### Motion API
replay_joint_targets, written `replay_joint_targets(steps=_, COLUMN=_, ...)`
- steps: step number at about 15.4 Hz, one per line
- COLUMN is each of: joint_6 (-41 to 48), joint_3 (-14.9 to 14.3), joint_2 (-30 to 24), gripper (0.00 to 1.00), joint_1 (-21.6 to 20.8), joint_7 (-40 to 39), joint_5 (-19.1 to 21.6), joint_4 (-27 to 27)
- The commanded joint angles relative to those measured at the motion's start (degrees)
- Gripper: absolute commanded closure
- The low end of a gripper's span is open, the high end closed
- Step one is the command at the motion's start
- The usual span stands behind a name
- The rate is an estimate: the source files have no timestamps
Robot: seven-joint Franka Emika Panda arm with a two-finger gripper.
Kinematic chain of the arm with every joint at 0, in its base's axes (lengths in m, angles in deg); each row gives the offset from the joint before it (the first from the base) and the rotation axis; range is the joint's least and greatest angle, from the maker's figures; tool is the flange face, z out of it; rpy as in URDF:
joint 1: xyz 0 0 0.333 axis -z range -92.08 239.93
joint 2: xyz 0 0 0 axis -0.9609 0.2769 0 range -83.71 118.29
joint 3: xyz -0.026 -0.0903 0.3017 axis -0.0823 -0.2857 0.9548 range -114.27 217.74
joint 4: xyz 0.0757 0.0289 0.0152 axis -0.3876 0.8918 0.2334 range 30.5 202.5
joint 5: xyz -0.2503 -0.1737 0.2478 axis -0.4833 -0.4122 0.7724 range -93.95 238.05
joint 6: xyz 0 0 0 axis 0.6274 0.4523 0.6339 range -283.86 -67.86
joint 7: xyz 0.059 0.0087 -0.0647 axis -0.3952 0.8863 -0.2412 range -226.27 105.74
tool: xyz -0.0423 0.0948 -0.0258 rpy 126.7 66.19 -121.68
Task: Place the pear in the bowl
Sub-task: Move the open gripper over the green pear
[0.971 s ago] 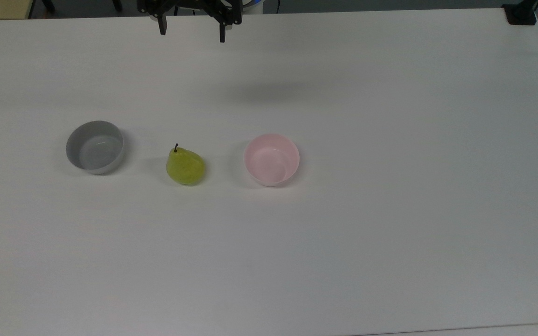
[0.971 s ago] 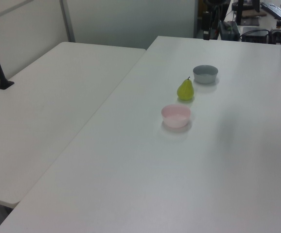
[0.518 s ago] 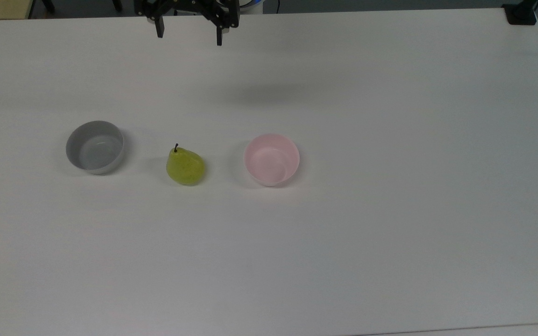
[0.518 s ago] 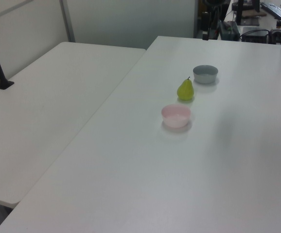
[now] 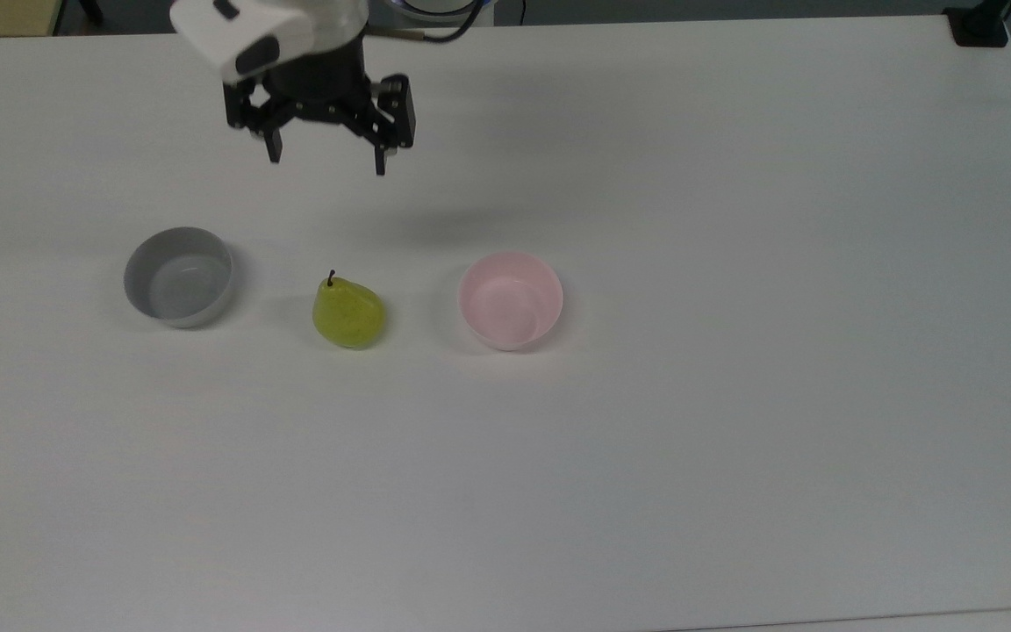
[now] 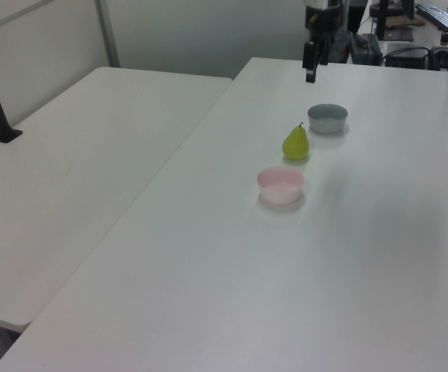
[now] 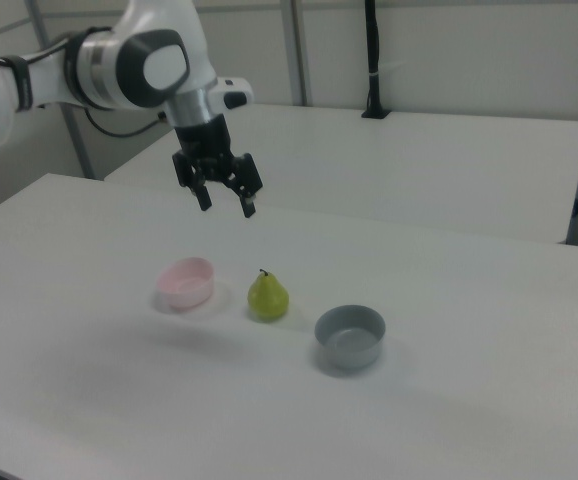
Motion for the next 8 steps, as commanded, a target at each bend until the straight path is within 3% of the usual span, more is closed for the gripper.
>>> replay_joint_targets(steps=1, joint_6=-5.4, joint_3=-0.3, joint_2=4.0, gripper=0.0, joint_1=0.4, joint_7=-3.8, joint_5=0.6, joint_4=1.1)
replay_joint_targets(steps=8, joint_6=-12.8, joint_3=-0.3, joint_2=10.6, gripper=0.0, joint_1=1.3, joint_7=-3.5, joint_5=0.0, joint_4=2.4)
